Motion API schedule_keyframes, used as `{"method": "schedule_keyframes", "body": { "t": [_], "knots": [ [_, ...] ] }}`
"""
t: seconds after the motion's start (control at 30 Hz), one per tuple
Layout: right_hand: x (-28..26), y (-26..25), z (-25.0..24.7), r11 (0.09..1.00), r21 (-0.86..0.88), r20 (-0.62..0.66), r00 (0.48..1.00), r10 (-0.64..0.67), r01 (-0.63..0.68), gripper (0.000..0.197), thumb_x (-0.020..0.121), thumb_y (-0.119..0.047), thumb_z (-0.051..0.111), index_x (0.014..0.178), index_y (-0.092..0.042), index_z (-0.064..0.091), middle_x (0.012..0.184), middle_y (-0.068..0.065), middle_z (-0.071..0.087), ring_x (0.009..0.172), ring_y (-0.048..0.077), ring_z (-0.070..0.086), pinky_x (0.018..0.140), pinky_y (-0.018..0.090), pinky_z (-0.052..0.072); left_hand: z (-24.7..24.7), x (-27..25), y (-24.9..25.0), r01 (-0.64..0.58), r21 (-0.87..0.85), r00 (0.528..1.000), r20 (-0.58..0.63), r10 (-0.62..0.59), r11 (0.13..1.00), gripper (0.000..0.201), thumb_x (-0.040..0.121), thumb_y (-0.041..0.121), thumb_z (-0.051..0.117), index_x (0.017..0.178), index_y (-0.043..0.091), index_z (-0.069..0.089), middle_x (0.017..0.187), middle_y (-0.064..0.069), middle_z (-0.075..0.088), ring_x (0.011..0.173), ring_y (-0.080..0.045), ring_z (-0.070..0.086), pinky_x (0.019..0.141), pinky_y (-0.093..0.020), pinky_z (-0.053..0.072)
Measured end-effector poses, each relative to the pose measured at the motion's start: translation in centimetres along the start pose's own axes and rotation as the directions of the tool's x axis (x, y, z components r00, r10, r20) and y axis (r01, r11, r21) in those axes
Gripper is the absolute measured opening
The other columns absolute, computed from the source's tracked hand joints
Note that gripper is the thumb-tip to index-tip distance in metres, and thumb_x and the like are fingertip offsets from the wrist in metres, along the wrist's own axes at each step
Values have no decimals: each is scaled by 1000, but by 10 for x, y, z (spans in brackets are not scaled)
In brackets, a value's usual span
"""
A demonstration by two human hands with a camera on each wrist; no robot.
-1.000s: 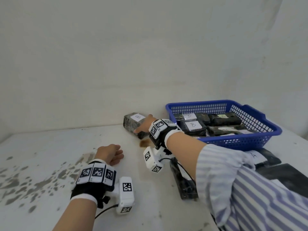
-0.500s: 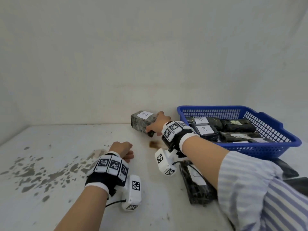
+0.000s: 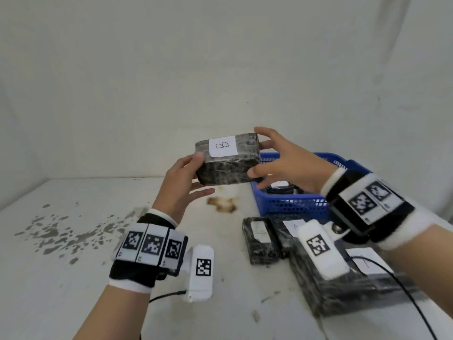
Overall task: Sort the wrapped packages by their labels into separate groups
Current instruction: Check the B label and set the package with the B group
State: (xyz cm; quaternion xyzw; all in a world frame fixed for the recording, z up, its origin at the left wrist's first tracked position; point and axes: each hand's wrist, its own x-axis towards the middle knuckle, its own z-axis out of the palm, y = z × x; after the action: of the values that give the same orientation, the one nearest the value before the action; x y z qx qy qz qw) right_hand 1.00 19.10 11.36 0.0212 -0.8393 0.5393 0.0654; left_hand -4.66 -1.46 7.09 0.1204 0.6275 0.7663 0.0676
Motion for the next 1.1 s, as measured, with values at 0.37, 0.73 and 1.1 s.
{"method": "schedule_keyframes", "body": {
  "t": [0.37,0.73,1.1],
  "knots": [
    [-73,33,-2,939,325,-181,982,-58,115,54,91,-25,69,141,-37,50,119,12,72,109,38,68,85,37,60,35,-54,-13,-170,-53,984,52,173,984,45,96,26,56,140,25,48,125,-3,64,103,-18,66,81,-42,59],
    [-72,48,21,905,376,-288,953,-93,202,89,66,-43,77,148,-32,43,106,0,78,109,19,70,96,46,56,39,-60,-27,-345,63,937,79,340,936,64,87,33,68,144,31,39,104,11,73,96,-15,70,77,-35,59],
    [-71,54,31,949,237,-326,937,-125,209,79,72,-46,85,139,-41,42,116,-2,73,105,16,71,94,41,57,44,-64,-32,-395,86,918,66,390,915,62,87,20,68,139,27,35,98,10,71,82,-7,71,62,-20,55]
  ]
}}
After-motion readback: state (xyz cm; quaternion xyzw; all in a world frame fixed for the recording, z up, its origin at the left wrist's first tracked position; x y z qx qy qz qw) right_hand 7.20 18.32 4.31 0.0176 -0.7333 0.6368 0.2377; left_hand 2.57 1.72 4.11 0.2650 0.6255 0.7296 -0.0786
